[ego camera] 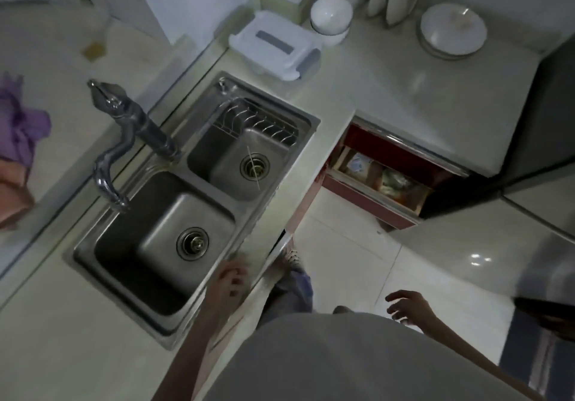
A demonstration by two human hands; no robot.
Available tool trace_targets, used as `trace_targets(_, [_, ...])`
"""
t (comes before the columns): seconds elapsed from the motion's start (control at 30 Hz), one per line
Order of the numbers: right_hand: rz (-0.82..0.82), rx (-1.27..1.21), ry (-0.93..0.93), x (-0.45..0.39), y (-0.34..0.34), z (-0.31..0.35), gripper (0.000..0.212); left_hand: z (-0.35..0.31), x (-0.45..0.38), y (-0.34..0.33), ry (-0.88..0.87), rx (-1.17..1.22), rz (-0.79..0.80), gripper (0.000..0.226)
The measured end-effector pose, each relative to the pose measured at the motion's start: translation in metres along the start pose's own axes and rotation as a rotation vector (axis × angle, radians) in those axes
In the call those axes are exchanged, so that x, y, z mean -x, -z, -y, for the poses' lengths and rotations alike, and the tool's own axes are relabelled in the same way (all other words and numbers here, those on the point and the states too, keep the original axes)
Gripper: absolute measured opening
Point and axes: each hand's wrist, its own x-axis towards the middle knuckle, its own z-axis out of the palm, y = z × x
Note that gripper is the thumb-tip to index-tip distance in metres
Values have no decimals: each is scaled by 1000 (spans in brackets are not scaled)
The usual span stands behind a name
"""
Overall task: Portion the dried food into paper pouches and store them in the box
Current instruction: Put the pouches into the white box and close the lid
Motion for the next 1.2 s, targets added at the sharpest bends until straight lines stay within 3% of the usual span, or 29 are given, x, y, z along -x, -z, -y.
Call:
trace_targets(0.13, [32,-8,104,-13,-2,87,26,-68,-41,-13,-71,-26,3,31])
trace_targets(0.3, [40,5,245,-32,-1,194,22,-138,-80,-26,-145,-31,15,26])
trace_targets(0.47, [88,-21,337,-59,0,301,24,-202,-116,-47,-114,32,22,27])
trace_targets(0.8, [337,-310,321,-93,-16,501,24,-308,-161,-84,-53,126,-117,23])
trace_targets(0.93, [437,-376,315,-99,-24,552,32,-318,-170,-96,-6,125,-174,29])
trace_targets(1.1, [372,-348,323,-106,-40,578,45,-322,-171,-104,28,188,-222,30])
trace_targets(1.2, [330,-331,337,-103,-45,581,32,-323,-166,-101,29,241,-259,29])
